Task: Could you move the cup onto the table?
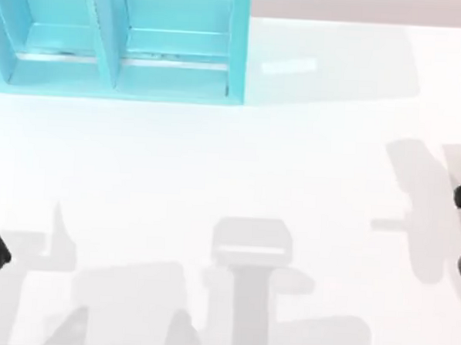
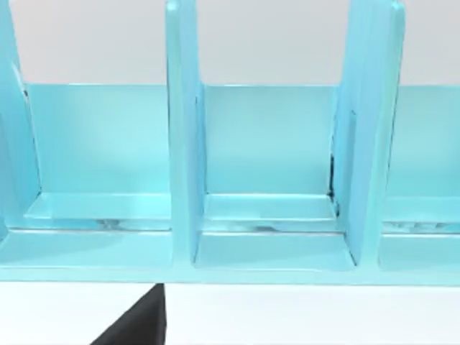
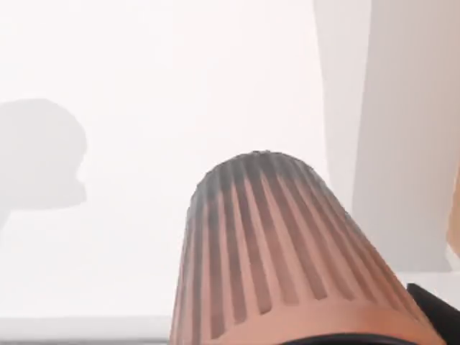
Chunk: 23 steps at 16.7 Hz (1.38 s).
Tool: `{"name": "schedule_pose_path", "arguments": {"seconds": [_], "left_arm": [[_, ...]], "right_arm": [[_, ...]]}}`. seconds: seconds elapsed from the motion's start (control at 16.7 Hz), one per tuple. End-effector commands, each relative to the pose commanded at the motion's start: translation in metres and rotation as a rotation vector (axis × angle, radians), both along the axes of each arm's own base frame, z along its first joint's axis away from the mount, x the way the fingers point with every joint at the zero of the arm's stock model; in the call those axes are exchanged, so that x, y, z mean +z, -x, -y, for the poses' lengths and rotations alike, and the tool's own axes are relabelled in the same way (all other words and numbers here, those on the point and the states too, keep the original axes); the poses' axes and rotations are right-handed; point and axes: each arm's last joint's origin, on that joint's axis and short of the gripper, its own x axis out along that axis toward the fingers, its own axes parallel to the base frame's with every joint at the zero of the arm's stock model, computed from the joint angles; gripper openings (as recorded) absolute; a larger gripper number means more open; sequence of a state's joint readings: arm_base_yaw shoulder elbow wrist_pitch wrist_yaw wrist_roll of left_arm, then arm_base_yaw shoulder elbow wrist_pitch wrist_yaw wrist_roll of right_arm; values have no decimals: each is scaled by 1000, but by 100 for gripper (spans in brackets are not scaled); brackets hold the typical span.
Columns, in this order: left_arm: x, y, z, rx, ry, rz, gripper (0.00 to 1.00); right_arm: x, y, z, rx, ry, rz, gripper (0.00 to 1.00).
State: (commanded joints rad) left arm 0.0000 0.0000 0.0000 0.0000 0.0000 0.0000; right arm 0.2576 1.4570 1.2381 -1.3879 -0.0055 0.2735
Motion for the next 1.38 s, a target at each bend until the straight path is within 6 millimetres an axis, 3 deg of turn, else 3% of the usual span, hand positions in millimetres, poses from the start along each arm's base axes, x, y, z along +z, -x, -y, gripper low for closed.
{"name": "schedule_pose_path", "arguments": {"seconds": [0.3,0.54,0.72,1.08,1.38], "left_arm": [[0,0,0,0,0,0,100],[0,0,0,0,0,0,100],[0,0,0,0,0,0,100],[0,0,0,0,0,0,100],[0,0,0,0,0,0,100]], "right_arm": [[-1,34,-100,6,30,-1,0],[-7,70,-145,9,60,-3,0],[-10,81,-155,10,72,-4,0],[-13,80,-154,5,68,-4,0],[-48,80,-158,7,65,0,0]]}}
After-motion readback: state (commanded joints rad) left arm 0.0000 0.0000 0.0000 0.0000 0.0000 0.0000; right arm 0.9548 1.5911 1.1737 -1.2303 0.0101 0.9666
